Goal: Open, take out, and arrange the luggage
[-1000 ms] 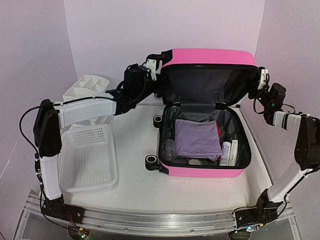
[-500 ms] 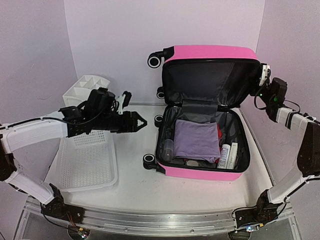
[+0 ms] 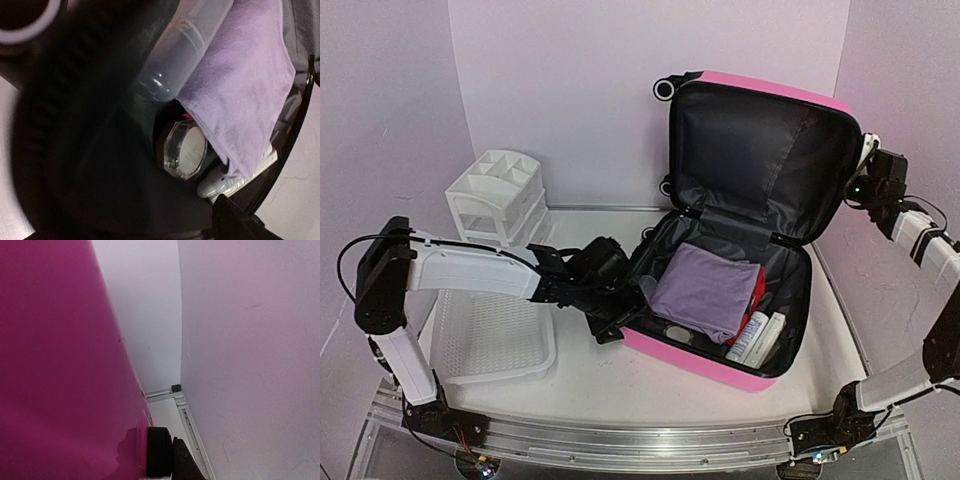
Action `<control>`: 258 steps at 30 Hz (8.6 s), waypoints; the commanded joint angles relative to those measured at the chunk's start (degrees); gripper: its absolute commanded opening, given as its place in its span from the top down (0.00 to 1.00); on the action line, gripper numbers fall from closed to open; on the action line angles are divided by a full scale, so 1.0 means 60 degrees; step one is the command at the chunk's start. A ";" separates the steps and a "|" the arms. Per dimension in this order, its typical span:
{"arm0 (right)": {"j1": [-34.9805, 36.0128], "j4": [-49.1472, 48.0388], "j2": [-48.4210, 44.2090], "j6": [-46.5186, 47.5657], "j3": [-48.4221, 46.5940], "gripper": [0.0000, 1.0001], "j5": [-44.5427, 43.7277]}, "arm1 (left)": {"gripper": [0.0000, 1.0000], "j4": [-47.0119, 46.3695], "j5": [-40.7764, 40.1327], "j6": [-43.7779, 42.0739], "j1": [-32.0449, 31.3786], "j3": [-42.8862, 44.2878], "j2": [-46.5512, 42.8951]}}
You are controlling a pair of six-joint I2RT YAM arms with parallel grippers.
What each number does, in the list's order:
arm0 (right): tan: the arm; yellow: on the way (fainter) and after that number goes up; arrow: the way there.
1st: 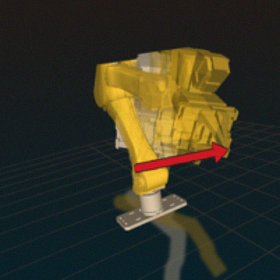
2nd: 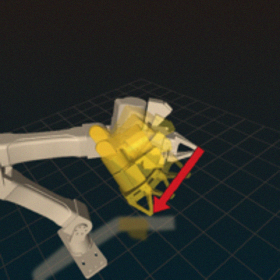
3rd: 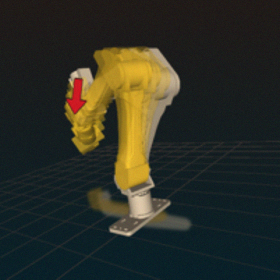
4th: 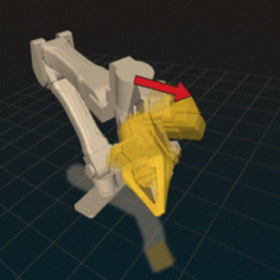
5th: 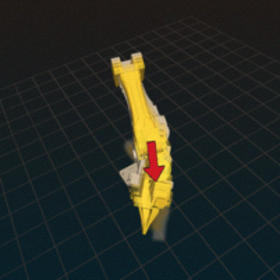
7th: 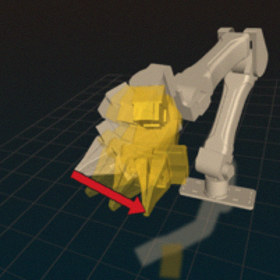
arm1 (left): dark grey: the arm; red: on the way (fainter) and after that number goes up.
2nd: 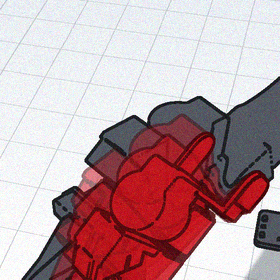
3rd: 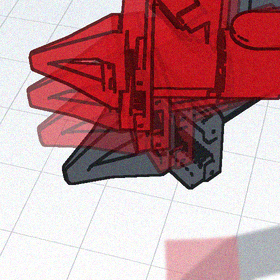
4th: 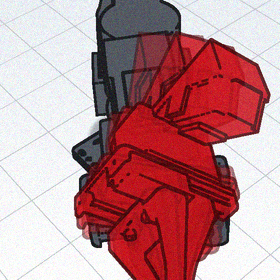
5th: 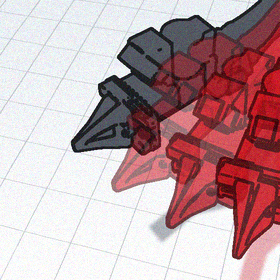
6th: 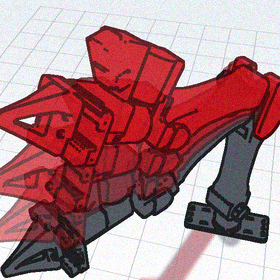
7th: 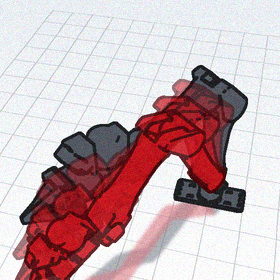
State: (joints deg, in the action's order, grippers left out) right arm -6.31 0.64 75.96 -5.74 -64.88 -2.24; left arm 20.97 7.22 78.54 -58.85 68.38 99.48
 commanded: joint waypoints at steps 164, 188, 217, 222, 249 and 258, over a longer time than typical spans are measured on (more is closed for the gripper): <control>0.4706 0.9723 -0.1632 -0.2093 0.0466 0.02 0.2169 | 0.49 0.0896 -0.0850 -1.3563 -0.2223 -0.3099 -0.3024; 0.4699 0.9213 -0.2236 -0.2267 0.0922 0.02 0.2357 | 0.01 0.5266 -0.2570 -0.4595 0.4875 -0.4263 -0.7767; 0.7718 1.0972 0.3080 -0.3052 -0.3224 0.02 -0.2148 | 0.39 0.1567 -0.0610 -0.9295 0.5443 -0.1839 -0.2821; 0.8614 1.1808 0.5137 -0.3839 -0.5224 0.02 -0.3982 | 0.26 0.2436 -0.0968 -0.9258 0.5442 -0.1562 -0.2867; 0.9169 1.1891 0.8781 -0.5681 -0.7344 0.41 -0.5550 | 0.01 0.4524 -0.5360 -1.1053 0.4886 -0.0668 -0.6292; 0.9174 1.1891 0.8886 -0.6098 -0.7078 0.47 -0.6277 | 0.00 0.4192 -0.5711 -1.1073 0.4879 -0.1058 -0.6520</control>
State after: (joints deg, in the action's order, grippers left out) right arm 48.77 72.16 129.45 -39.79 -107.02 -35.66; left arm 48.97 -25.02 12.84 -29.32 62.22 62.08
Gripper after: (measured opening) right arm 0.536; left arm 0.995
